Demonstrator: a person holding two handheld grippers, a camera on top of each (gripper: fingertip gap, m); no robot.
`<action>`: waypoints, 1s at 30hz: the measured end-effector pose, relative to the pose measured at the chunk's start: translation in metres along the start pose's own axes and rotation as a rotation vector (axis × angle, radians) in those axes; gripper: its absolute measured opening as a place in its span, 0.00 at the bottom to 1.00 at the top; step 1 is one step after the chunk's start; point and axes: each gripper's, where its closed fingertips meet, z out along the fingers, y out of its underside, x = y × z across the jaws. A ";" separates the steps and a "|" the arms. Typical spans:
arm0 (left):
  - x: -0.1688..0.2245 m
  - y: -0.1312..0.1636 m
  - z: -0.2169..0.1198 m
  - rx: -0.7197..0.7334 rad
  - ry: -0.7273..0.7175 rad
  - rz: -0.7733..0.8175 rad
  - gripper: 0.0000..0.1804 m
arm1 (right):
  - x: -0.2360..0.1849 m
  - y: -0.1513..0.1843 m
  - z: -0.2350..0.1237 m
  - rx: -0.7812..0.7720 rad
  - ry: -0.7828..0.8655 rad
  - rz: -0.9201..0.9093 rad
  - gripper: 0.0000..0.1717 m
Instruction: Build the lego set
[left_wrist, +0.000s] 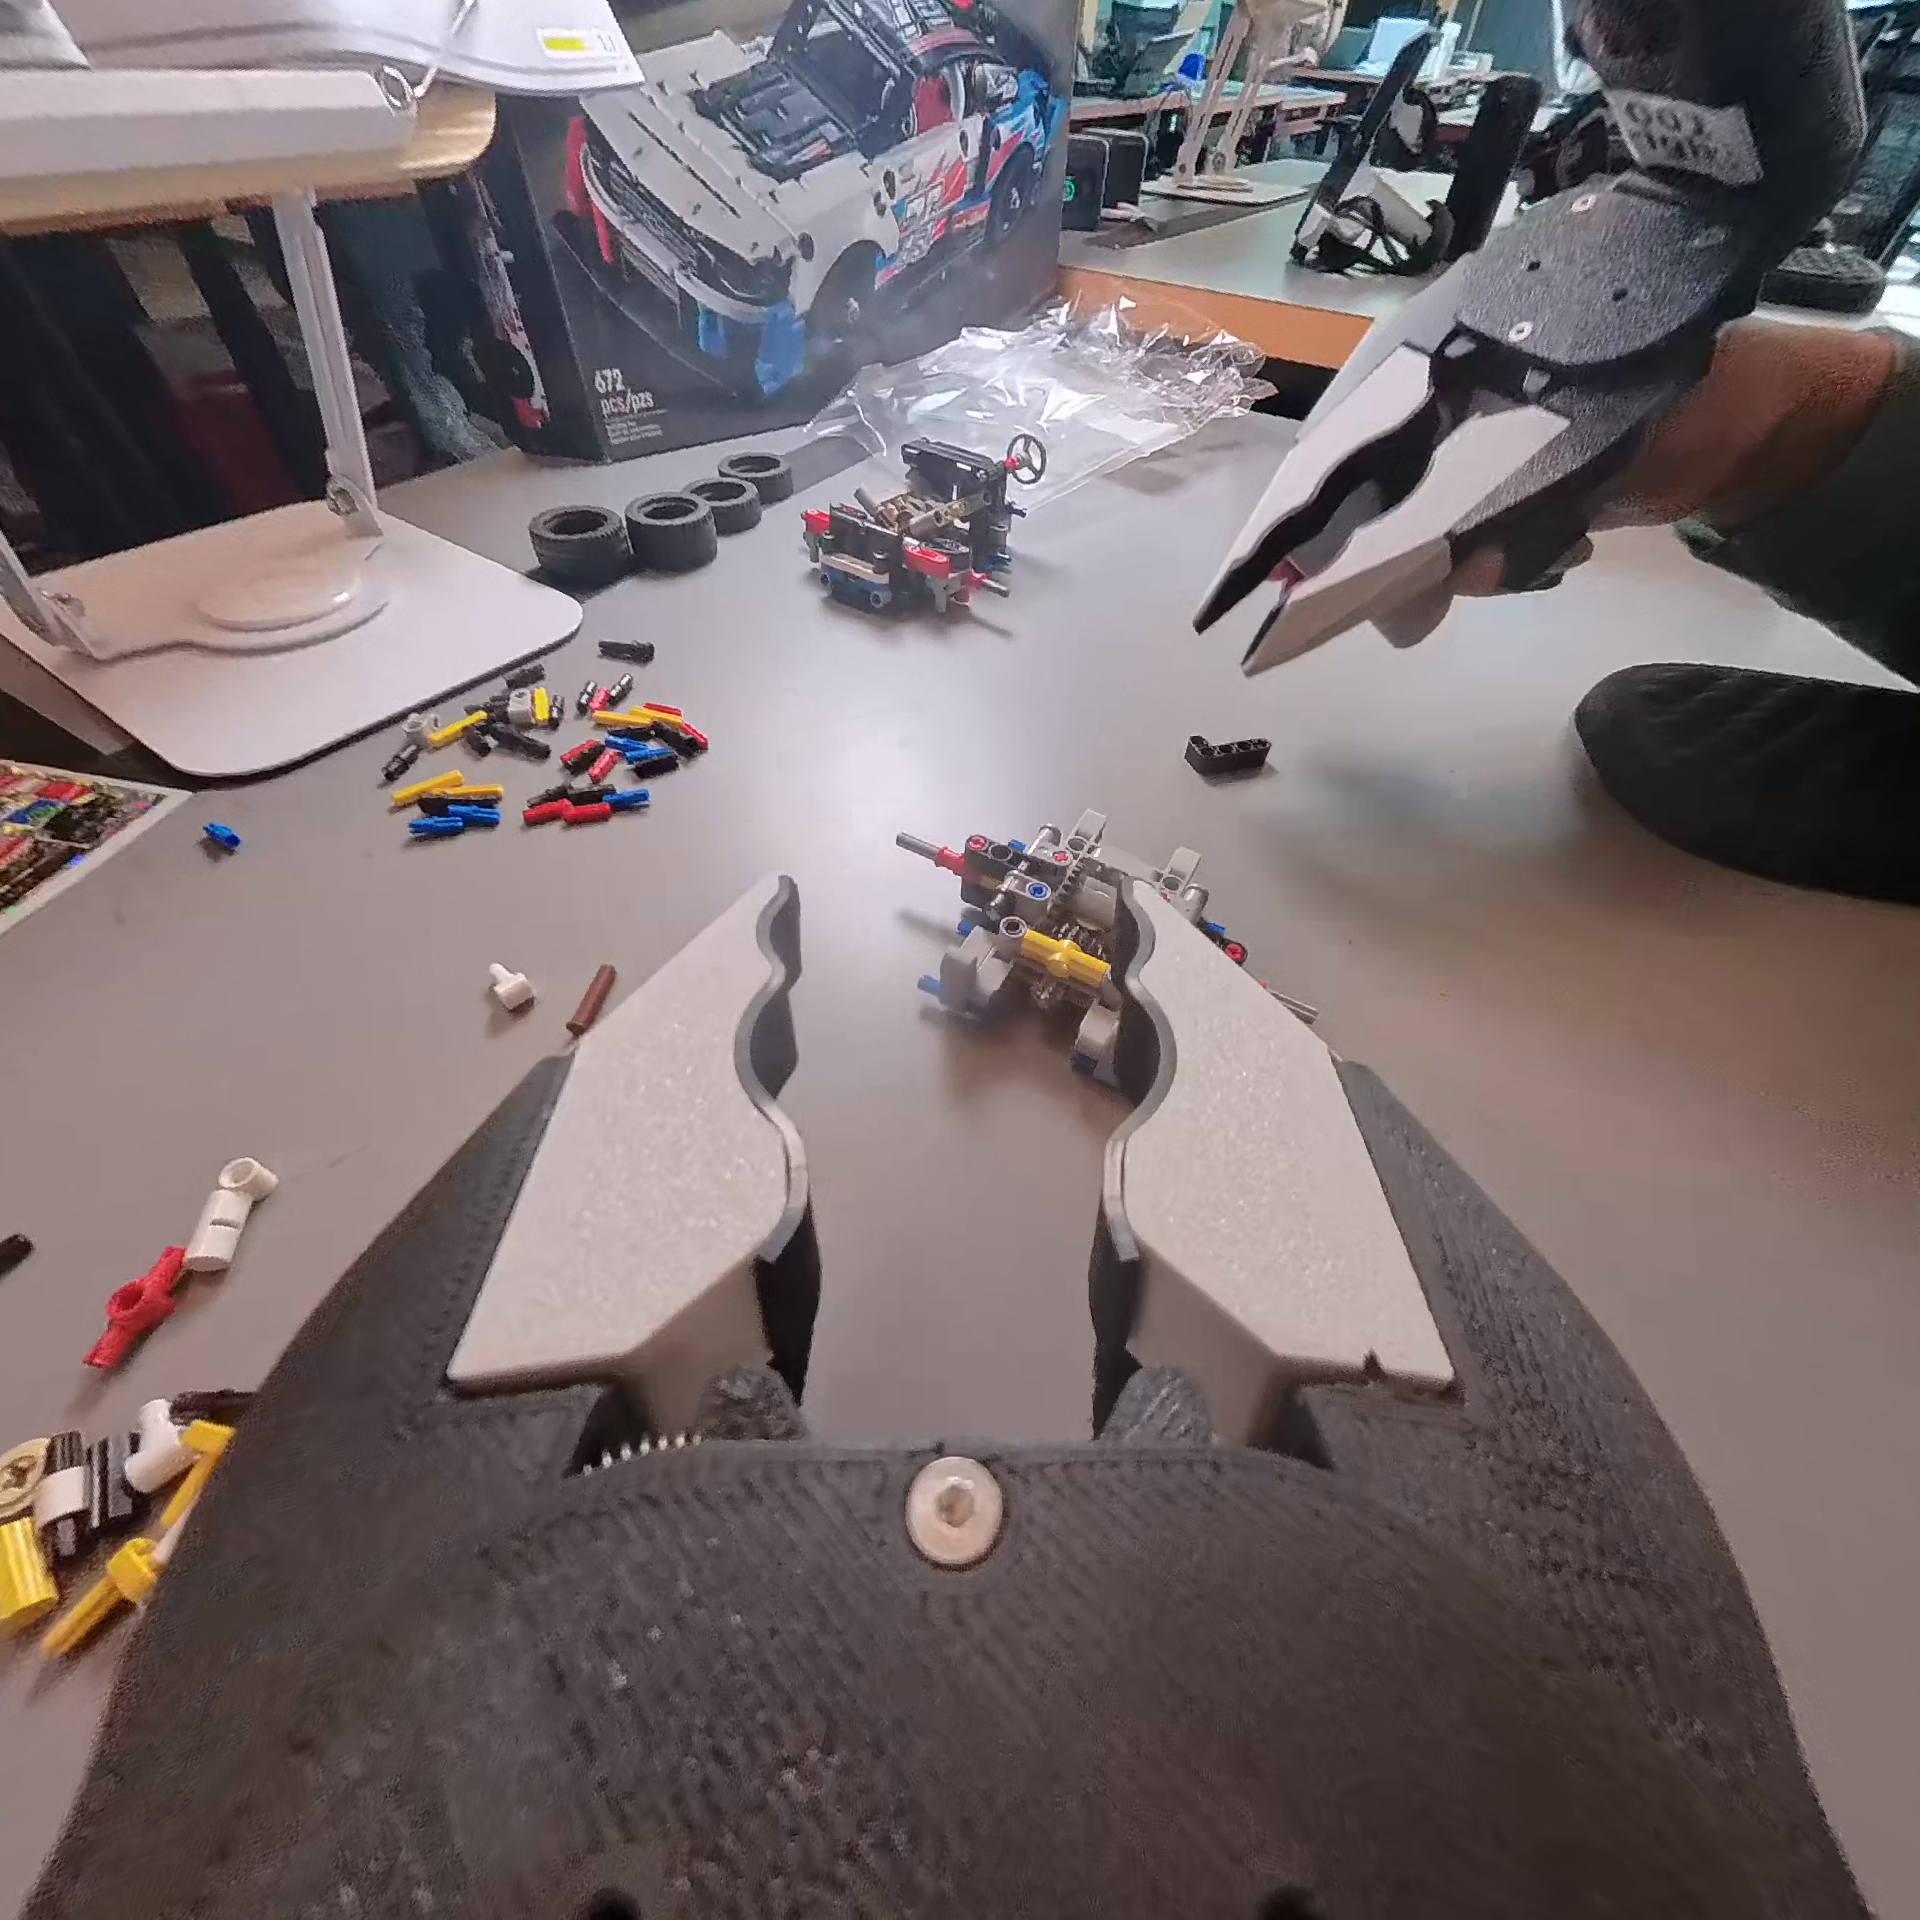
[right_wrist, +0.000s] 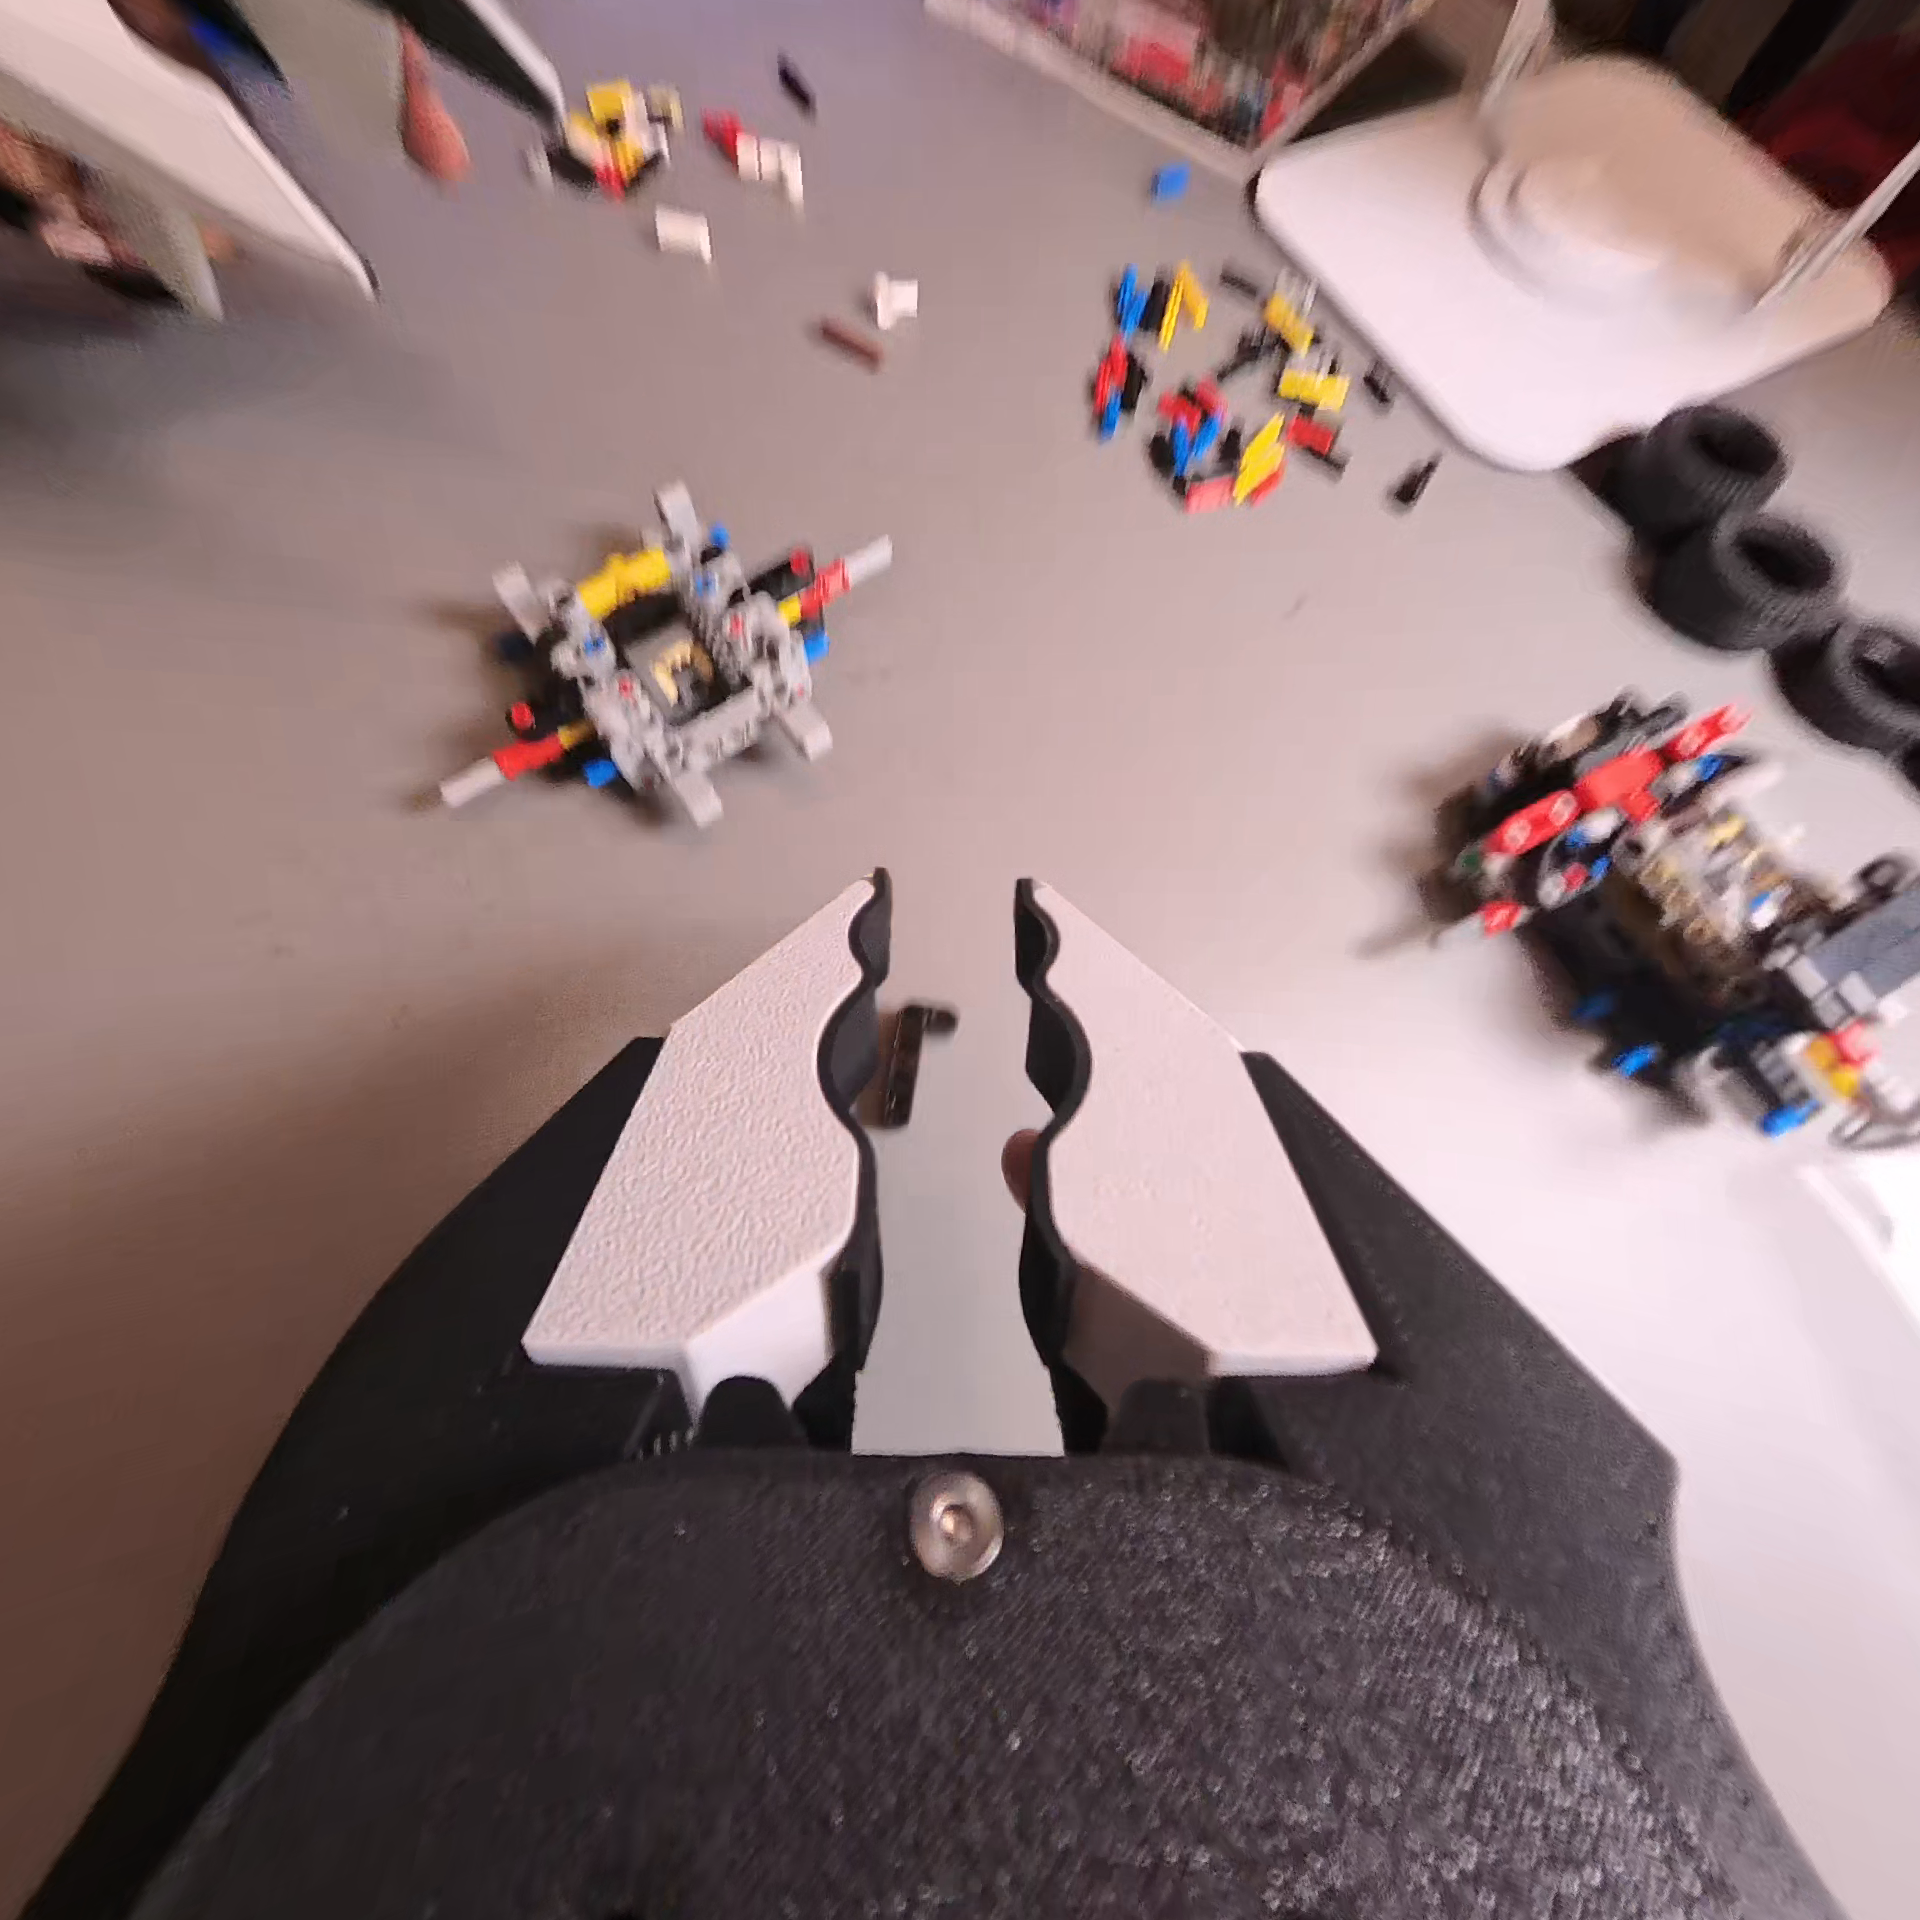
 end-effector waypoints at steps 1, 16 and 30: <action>-0.001 -0.002 0.001 0.009 -0.009 0.004 0.33 | 0.004 -0.014 0.000 0.040 0.002 -0.020 0.09; 0.002 0.020 0.006 -0.049 -0.067 0.095 0.31 | 0.098 -0.068 0.170 -0.212 -0.026 0.049 0.04; -0.015 0.018 -0.003 -0.009 -0.033 -0.001 0.29 | 0.107 -0.064 0.193 -0.377 -0.035 0.071 0.01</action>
